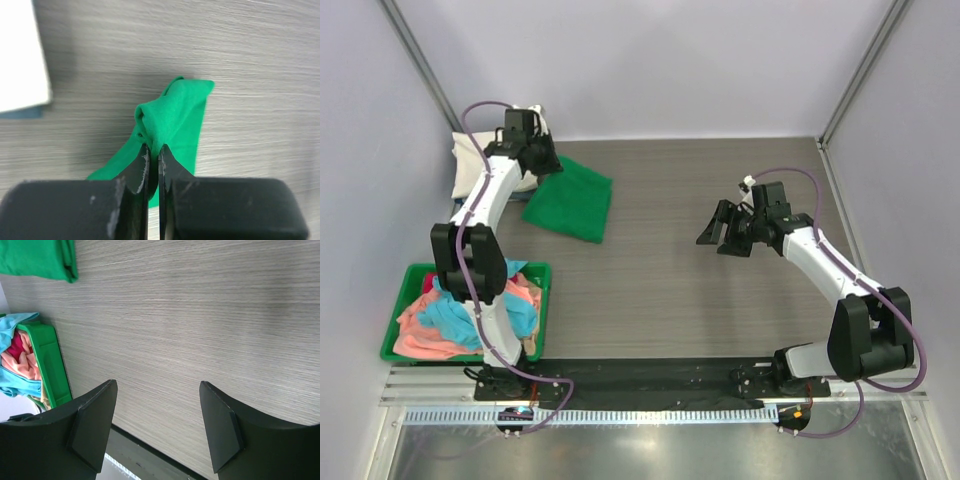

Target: Fold and stack the t-shirts

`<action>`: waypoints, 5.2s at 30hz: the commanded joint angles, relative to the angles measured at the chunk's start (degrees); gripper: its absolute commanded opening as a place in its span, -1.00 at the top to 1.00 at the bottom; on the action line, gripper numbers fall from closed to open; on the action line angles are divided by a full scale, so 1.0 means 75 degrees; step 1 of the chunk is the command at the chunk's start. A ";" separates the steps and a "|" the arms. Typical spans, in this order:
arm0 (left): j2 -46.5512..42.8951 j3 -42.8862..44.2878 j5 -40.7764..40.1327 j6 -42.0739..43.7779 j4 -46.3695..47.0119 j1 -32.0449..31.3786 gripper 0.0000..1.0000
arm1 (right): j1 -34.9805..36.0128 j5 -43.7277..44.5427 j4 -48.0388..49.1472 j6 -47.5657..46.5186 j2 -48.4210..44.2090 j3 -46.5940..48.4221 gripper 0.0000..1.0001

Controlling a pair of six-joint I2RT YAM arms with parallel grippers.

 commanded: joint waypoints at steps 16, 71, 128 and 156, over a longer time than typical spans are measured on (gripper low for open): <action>-0.0648 0.1562 -0.0139 0.1747 -0.1049 0.0695 0.99 | 0.0068 -0.0253 0.0454 0.0110 0.0021 -0.0121 -0.44; 0.1437 0.5358 0.0446 0.1232 -0.0534 0.2347 0.99 | 0.0349 -0.0101 0.0583 0.0016 0.0807 -0.0109 -0.43; -0.4615 -0.2102 -0.1183 -0.0537 -0.0287 0.2734 -0.99 | 0.1778 0.0391 0.0653 0.0016 0.0549 -0.0367 -0.43; -0.8489 -0.7391 0.1161 -0.0843 -0.0381 0.2406 -1.00 | 0.3935 0.2044 0.2013 0.1352 0.1086 -0.0755 -0.45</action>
